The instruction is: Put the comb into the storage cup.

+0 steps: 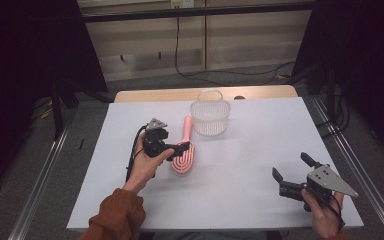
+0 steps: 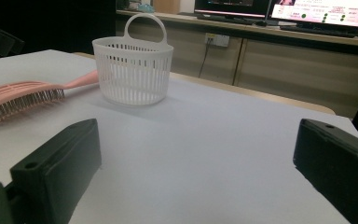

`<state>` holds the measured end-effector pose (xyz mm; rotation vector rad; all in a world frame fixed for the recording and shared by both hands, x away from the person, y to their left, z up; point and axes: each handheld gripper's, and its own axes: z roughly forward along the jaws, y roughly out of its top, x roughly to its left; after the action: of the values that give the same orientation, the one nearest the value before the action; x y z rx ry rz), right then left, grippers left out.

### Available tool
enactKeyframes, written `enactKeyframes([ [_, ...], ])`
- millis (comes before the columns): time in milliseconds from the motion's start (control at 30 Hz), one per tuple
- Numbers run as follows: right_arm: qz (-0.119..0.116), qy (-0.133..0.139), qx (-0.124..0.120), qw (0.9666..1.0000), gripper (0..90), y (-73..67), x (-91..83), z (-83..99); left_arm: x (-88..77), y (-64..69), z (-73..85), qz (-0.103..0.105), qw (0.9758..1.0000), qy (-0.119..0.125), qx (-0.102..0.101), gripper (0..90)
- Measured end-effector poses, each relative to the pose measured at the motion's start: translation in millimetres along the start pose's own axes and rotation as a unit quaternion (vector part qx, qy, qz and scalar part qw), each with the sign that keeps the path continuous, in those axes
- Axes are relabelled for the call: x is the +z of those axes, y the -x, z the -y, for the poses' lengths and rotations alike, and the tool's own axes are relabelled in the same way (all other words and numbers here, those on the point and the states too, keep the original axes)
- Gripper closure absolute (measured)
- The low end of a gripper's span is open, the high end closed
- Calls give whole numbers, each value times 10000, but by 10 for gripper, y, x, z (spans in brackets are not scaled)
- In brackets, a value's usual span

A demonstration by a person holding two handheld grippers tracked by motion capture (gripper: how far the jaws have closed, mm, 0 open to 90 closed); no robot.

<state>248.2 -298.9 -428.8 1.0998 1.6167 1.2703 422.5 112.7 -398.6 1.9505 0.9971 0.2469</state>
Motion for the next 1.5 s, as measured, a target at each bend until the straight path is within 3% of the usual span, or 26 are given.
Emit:
enactKeyframes([
  [100, 3, -2, 4, 10000, 3, 0, -1, 1, -27, -36, -8, -24, 10000, -26, -62, 42],
  [267, 5, -1, -14, 10000, 2, -3, 1, -1, 6, -87, -26, -118, 9993, -331, -160, 43],
  [367, 2, 1, -15, 10000, 3, -5, 3, -2, 51, -108, -31, -75, 9983, -522, -256, 51],
  [433, 26, -16, -14, 10000, 3, -3, 5, -1, 82, -103, -53, -144, 9976, -651, -197, 53],
  [600, 10, -8, -15, 10000, 3, -3, 5, -1, 162, -71, -116, -188, 9955, -885, -269, 54],
  [767, 2, -8, -21, 10000, 2, -4, 4, -1, 262, -60, -133, -190, 9929, -1088, -448, 58],
  [1033, -7, -5, -18, 10000, 3, -5, 7, 0, 395, -24, -129, -269, 9901, -1321, -402, 60],
  [1233, -4, -19, -17, 10000, 3, -4, 4, 0, 467, -16, -110, -211, 9862, -1542, -557, 92],
  [1367, -15, -1, -24, 10000, 3, -4, 8, 1, 486, 17, -122, -116, 9851, -1614, -585, 128],
  [1500, -17, -1, -24, 10000, 3, -4, 9, 1, 512, 68, -145, -188, 9842, -1661, -582, 134],
])
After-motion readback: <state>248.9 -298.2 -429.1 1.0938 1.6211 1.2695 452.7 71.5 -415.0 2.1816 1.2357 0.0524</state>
